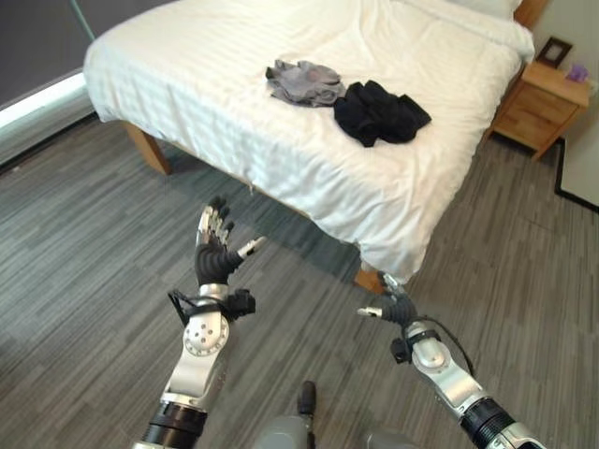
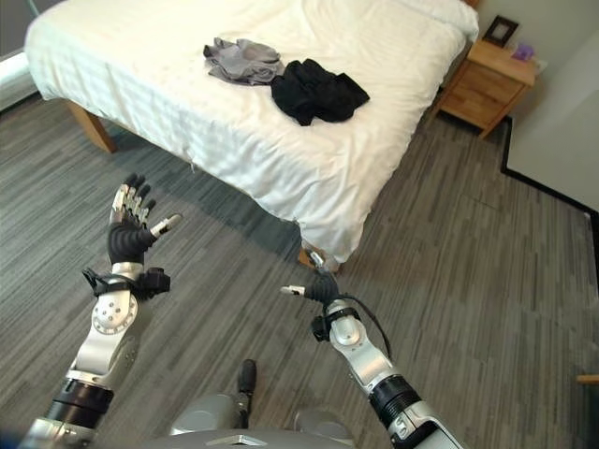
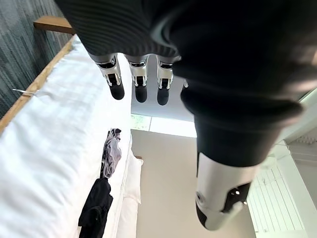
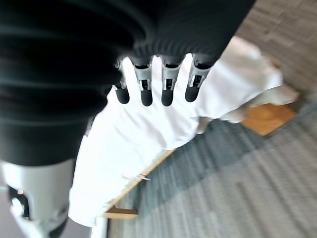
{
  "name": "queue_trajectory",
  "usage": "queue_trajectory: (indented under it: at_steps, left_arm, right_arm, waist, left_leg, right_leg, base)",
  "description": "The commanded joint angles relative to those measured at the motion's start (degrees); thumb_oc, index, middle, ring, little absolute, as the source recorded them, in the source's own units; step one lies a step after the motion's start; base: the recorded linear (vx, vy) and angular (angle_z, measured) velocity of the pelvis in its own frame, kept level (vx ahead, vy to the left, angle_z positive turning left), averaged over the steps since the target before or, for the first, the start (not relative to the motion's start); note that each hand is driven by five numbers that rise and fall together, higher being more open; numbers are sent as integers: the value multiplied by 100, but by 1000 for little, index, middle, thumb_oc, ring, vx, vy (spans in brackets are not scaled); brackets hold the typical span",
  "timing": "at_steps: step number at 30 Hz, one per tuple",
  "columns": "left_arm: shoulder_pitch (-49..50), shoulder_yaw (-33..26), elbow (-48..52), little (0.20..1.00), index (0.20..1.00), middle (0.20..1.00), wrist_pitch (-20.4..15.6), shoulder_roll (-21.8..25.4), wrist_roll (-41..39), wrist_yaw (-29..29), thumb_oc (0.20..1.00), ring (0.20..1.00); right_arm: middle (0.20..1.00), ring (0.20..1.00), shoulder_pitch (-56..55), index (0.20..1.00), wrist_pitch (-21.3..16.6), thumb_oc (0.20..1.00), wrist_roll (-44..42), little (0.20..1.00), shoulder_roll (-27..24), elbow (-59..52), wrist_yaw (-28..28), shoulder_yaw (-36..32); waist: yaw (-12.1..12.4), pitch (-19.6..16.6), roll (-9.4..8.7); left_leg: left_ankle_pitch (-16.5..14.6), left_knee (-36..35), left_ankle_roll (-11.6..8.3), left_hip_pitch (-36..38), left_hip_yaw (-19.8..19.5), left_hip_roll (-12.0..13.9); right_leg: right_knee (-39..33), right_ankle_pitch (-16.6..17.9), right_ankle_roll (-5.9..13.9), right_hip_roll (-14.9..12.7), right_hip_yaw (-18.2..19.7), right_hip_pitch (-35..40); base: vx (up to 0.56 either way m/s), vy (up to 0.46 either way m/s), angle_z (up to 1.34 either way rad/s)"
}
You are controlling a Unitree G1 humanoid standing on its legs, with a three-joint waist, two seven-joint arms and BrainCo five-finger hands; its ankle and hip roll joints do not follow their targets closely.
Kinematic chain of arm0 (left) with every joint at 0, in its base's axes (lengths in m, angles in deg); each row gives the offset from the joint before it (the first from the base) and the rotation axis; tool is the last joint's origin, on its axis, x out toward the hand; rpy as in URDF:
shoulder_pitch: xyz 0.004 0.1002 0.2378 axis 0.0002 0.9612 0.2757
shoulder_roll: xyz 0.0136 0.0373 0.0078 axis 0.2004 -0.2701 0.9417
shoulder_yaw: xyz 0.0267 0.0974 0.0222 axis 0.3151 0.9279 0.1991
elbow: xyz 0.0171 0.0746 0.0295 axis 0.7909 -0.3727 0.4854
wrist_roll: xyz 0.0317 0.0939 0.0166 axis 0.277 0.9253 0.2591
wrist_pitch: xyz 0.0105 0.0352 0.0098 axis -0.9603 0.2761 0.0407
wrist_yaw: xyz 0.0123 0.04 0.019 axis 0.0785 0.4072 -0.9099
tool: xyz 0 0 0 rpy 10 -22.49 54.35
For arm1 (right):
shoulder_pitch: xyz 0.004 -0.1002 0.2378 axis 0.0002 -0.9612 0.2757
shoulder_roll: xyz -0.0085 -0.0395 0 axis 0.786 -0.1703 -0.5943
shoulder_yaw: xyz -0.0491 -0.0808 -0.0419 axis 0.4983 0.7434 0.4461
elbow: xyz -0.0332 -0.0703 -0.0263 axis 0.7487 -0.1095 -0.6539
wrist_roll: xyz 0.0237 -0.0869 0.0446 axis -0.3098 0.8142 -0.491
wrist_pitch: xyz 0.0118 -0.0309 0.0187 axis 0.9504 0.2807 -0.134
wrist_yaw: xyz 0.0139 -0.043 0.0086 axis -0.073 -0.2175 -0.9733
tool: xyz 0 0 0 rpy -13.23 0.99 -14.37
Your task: Pick up bed clothes into laundry basket.
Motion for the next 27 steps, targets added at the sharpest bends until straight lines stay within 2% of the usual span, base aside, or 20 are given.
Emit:
queue_trajectory:
  at_steps: [1, 3, 4, 5, 6, 7, 8, 11, 14, 15, 16, 17, 18, 19, 20, 21, 22, 23, 25, 27]
  left_arm:
    - [210, -113, 533, 1000, 1000, 1000, -213, 350, 299, 119, 1000, 1000]
    - [188, -45, 572, 1000, 1000, 1000, -201, 348, 277, 176, 1000, 1000]
    - [150, 31, 596, 1000, 1000, 1000, -152, 333, 234, 290, 1000, 1000]
    - [119, 82, 576, 1000, 1000, 1000, -117, 320, 240, 330, 1000, 1000]
    - [110, 80, 571, 1000, 1000, 1000, -116, 316, 239, 331, 1000, 1000]
    - [-22, 152, 473, 1000, 1000, 1000, -18, 301, 293, 359, 1000, 1000]
    - [-50, 172, 442, 1000, 1000, 1000, -18, 304, 294, 396, 1000, 1000]
    - [-157, 227, 460, 1000, 1000, 1000, -15, 253, 229, 496, 1000, 1000]
    - [-217, 283, 306, 1000, 1000, 1000, 8, 116, 94, 422, 1000, 1000]
    - [-221, 283, 307, 1000, 1000, 1000, 8, 113, 95, 423, 1000, 1000]
    - [-413, 268, 242, 1000, 1000, 1000, -46, 222, -46, 409, 1000, 1000]
    - [-636, 316, 164, 1000, 1000, 1000, -97, 303, -88, 387, 1000, 1000]
    - [-1084, 465, -127, 1000, 1000, 1000, -49, 435, -131, 313, 1000, 1000]
    - [-1119, 469, -145, 1000, 1000, 1000, -56, 436, -133, 313, 1000, 1000]
    - [-1550, 551, -647, 1000, 1000, 1000, 6, 505, -210, 227, 1000, 1000]
    - [-1600, 553, -691, 1000, 1000, 1000, -12, 503, -219, 229, 1000, 1000]
    - [-1800, 489, -957, 1000, 1000, 1000, 15, 660, -204, 180, 1000, 1000]
    - [-1812, 476, -976, 1000, 1000, 1000, 7, 653, -211, 186, 1000, 1000]
    - [-1917, 469, -1228, 1000, 1000, 1000, -37, 721, -250, 161, 1000, 1000]
    - [-2210, 546, -1603, 1000, 1000, 1000, -175, 842, -460, 123, 1000, 1000]
  right_arm:
    - [1000, 1000, 486, 1000, -356, 1000, 375, 1000, 253, -234, 73, 3]
    - [1000, 1000, 628, 1000, -372, 1000, 531, 1000, 149, -407, 159, -28]
    - [1000, 1000, 910, 1000, -322, 1000, 676, 1000, -29, -625, 223, -99]
    - [1000, 1000, 1097, 1000, -293, 1000, 763, 1000, -105, -704, 274, -113]
    - [1000, 1000, 1105, 1000, -285, 1000, 767, 1000, -107, -705, 276, -112]
    - [1000, 1000, 1549, 1000, -186, 1000, 944, 1000, -184, -729, 352, -155]
    - [1000, 1000, 1788, 1000, -147, 1000, 1024, 1000, -236, -686, 431, -166]
    - [1000, 1000, 2182, 1000, 46, 1000, 1410, 1000, -316, -718, 563, -163]
    - [1000, 1000, 2741, 1000, 404, 1000, 1989, 1000, -248, -298, 786, -14]
    - [1000, 1000, 2746, 1000, 402, 1000, 1989, 1000, -251, -296, 788, -13]
    - [1000, 1000, 3301, 1000, 579, 1000, 2140, 1000, -469, 286, 912, 81]
    - [1000, 1000, 3693, 1000, 621, 1000, 2102, 1000, -569, 674, 1055, 141]
    - [1000, 1000, 4366, 1000, 721, 1000, 1959, 1000, -723, 1665, 1117, 307]
    - [1000, 1000, 4402, 1000, 705, 1000, 1950, 1000, -725, 1697, 1125, 307]
    - [1000, 1000, 4921, 1000, 764, 1000, 1706, 1000, -710, 2556, 1099, 434]
    - [1000, 1000, 4979, 1000, 737, 1000, 1691, 1000, -701, 2617, 1108, 448]
    - [1000, 1000, 5387, 1000, 778, 1000, 1632, 1000, -662, 3268, 996, 655]
    - [1000, 1000, 5420, 1000, 761, 1000, 1624, 1000, -650, 3307, 996, 677]
    - [1000, 1000, 5775, 1000, 774, 1000, 1623, 1000, -597, 3846, 912, 890]
    - [1000, 1000, 5965, 1000, 741, 1000, 1481, 1000, -626, 4311, 833, 1045]
  waist:
    - [58, -173, -248]
    - [-60, -222, -327]
    - [-276, -299, -460]
    - [-353, -328, -523]
    - [-368, -313, -487]
    - [-387, -416, -622]
    - [-394, -423, -643]
    - [-430, -550, -784]
    - [-408, -657, -784]
    - [-417, -650, -822]
    - [-123, -462, -960]
    - [106, -300, -997]
    - [393, -117, -1132]
    - [399, -103, -1151]
    - [480, -83, -1132]
    - [507, -48, -1136]
    - [620, -90, -961]
    - [648, -66, -969]
    - [807, -90, -788]
    - [901, -89, -656]
  left_leg:
    - [-626, 32, -601, -116, 26, 704]
    - [-773, 32, -573, 51, 26, 607]
    - [-1114, 32, -558, 407, -68, 452]
    - [-1246, 32, -542, 589, -97, 386]
    - [-1292, 32, -544, 621, -116, 423]
    - [-1539, 32, -573, 970, -92, 365]
    - [-1662, 32, -587, 1148, -59, 402]
    - [-1922, 32, -620, 1500, -28, 442]
    - [-1438, 1504, -975, 1282, 68, 683]
    - [-1390, 1519, -972, 1240, 61, 641]
    - [-727, 3294, -1084, 324, -124, 573]
    - [-841, 4267, -994, -328, -237, 486]
    - [-1061, 4549, -839, -1130, -295, 366]
    - [-1024, 4533, -834, -1148, -282, 346]
    - [-1124, 3612, -801, -1313, -360, 403]
    - [-1136, 3561, -798, -1255, -330, 407]
    - [-1049, 2076, -819, -1219, -493, 454]
    - [-996, 1883, -821, -1079, -453, 459]
    - [-575, 542, -835, -959, -975, 402]
    - [-458, 192, -906, -973, -985, 390]
  right_leg:
    - [-2155, 1961, 238, -494, 152, 46]
    - [-2817, 1668, 81, -197, -32, -201]
    - [-3730, 1586, 23, 86, -374, -327]
    - [-4057, 1683, 11, 216, -554, -415]
    - [-4111, 1684, 8, 247, -582, -353]
    - [-4576, 1920, 75, 328, -1249, -548]
    - [-4603, 1962, 93, 300, -1521, -535]
    - [-4656, 1874, -71, 275, -1501, -321]
    - [-4730, 1906, -278, 209, -1360, 62]
    - [-4730, 1961, -287, 163, -1370, 33]
    - [-4730, 1843, -475, 93, -1075, 352]
    - [-4730, 1779, -549, 96, -976, 512]
    - [-4730, 1703, -515, 41, -733, 675]
    - [-4730, 1719, -511, 18, -727, 652]
    - [-4730, 1610, -401, -5, -541, 686]
    - [-4730, 1594, -399, -10, -511, 707]
    - [-4730, 1450, -256, 147, -220, 724]
    - [-4730, 1438, -261, 135, -181, 757]
    - [-4730, 1282, -250, 338, 296, 908]
    - [-4730, 1148, -273, 348, 398, 1040]
  base:
    - [204, 70, -12]
    - [473, 149, 20]
    - [684, 159, 52]
    - [568, 107, 55]
    - [581, 64, 46]
    - [548, 32, 40]
    - [527, 30, 22]
    - [407, -10, 18]
    - [274, 21, 35]
    - [230, -113, 12]
    - [183, -145, 18]
    - [376, -164, 8]
    - [187, -71, -37]
    - [267, 31, -115]
    - [127, 57, -123]
    - [301, 176, -86]
    - [201, 112, -41]
    - [280, 176, -99]
    - [285, 159, -120]
    - [217, 136, -99]
